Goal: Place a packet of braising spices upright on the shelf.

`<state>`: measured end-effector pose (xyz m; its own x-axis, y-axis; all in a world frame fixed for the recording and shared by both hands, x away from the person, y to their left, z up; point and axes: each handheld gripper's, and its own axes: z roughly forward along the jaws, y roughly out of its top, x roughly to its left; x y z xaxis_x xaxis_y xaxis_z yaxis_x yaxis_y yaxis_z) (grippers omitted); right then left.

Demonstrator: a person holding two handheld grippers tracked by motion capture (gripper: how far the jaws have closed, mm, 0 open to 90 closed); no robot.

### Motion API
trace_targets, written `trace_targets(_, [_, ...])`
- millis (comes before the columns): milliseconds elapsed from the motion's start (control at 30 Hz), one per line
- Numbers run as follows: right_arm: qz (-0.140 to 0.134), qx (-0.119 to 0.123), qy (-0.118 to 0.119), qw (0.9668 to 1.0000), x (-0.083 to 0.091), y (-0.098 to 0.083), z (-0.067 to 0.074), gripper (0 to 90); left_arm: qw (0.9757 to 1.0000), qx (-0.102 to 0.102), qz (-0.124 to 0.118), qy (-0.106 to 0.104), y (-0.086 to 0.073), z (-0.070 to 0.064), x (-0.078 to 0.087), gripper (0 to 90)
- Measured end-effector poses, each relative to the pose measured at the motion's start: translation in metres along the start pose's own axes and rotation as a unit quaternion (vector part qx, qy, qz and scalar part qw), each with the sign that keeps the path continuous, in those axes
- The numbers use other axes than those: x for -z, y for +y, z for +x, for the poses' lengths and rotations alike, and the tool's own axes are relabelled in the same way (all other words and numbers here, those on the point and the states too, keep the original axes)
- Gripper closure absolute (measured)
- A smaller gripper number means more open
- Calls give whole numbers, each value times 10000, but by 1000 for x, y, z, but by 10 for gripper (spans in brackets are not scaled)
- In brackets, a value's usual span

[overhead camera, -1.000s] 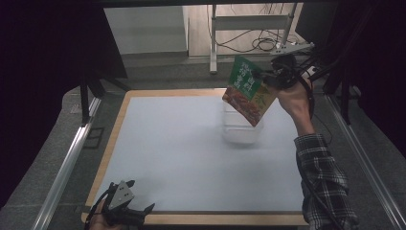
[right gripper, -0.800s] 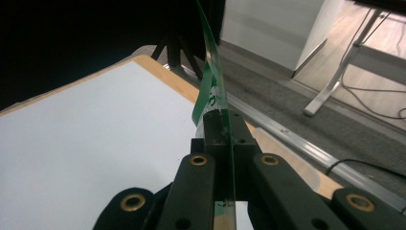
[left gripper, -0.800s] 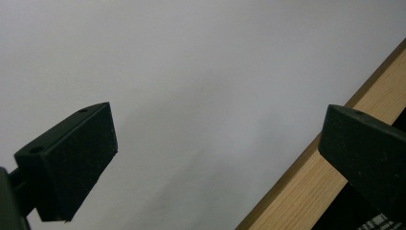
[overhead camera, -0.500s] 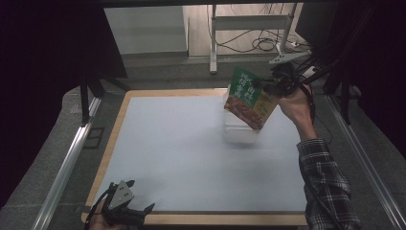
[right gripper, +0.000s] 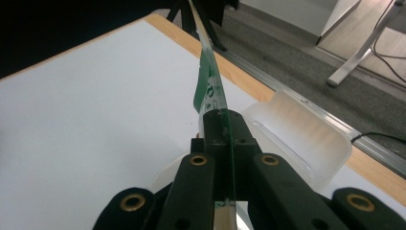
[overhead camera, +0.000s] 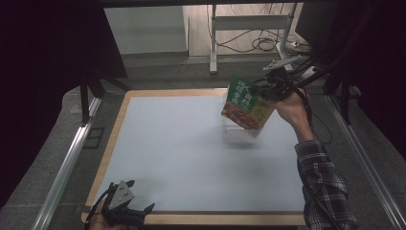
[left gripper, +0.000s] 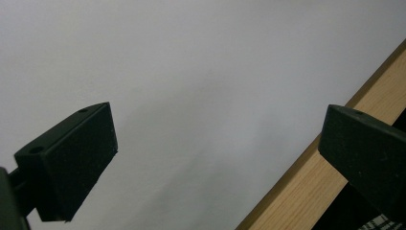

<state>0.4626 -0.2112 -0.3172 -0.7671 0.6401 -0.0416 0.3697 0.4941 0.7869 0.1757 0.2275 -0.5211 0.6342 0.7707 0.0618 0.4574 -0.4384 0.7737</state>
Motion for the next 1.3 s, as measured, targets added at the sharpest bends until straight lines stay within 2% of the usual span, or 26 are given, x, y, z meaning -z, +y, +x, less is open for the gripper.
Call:
trace_targets(333, [204, 31, -99, 9997, -12, 1, -1, 890, 10000, -20, 5, 14, 0, 0, 0, 0])
trace_targets(500, [393, 43, -96, 9992, -28, -3, -1, 889, 10000, -24, -2, 15, 0, -1, 0, 0])
trace_targets(533, [397, -23, -88, 9992, -35, -5, -1, 889, 10000, -24, -1, 16, 0, -1, 0, 0])
trace_targets(600, [368, -44, -105, 9993, -37, -6, -2, 889, 10000, -24, 2, 11, 0, 0, 0, 0])
trace_targets(633, [365, -42, -190, 9991, -40, -5, -3, 889, 10000, -26, -1, 17, 0, -1, 0, 0])
trace_targets(867, [397, -91, -204, 9990, -42, -7, -3, 887, 10000, -60, 9, 24, 0, -1, -1, 0])
trace_targets(1000, [490, 24, -363, 9981, -42, -6, 0, 810, 10000, -48, 4, 26, 0, -1, -1, 0])
trace_targets(1200, [326, 108, -457, 9984, -39, -6, -1, 638, 10000, -37, -1, 27, 0, -1, 0, 0])
trace_targets(1267, [322, 131, -497, 9982, -39, -5, -1, 624, 10000, -35, -1, 27, 0, -1, 0, 0])
trace_targets(1300, [293, 142, -502, 9982, -38, -5, -1, 588, 10000, -34, -2, 28, 0, -1, 0, 0])
